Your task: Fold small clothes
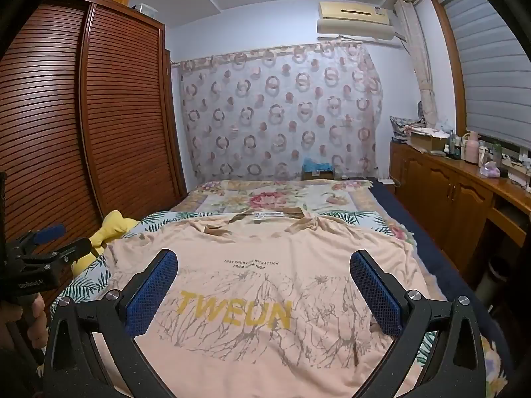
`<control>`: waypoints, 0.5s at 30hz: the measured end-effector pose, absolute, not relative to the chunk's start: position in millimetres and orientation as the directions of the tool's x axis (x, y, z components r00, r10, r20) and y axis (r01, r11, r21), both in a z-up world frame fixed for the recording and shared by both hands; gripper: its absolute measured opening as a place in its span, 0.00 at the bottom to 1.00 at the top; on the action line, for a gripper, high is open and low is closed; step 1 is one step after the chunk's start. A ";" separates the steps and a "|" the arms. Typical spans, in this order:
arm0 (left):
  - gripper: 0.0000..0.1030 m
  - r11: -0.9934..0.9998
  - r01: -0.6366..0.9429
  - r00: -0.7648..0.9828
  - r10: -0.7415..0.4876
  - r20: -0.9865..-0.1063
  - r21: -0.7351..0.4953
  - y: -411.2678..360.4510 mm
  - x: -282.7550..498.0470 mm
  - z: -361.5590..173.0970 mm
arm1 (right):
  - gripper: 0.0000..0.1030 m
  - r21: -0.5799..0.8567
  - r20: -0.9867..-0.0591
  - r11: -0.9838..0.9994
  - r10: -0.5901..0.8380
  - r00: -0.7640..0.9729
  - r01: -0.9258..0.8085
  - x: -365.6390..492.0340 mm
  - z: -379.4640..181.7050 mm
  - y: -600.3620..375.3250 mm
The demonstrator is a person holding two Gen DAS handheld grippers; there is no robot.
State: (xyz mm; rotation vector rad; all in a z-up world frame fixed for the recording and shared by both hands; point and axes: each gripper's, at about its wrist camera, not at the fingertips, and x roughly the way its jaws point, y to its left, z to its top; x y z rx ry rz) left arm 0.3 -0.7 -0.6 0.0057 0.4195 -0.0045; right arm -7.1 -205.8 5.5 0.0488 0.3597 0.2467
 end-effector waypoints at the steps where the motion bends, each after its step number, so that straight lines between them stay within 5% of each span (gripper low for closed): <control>1: 1.00 1.000 0.001 0.916 -0.008 -0.402 -0.016 0.7 0.0 -0.2 | 1.00 0.088 -0.343 0.969 0.246 0.907 -0.229 -7.2 5.4 -205.7; 15: 1.00 1.000 0.004 0.914 -0.011 -0.405 -0.018 1.3 0.2 -0.1 | 1.00 0.093 -0.349 0.969 0.249 0.903 -0.231 -6.6 4.8 -206.1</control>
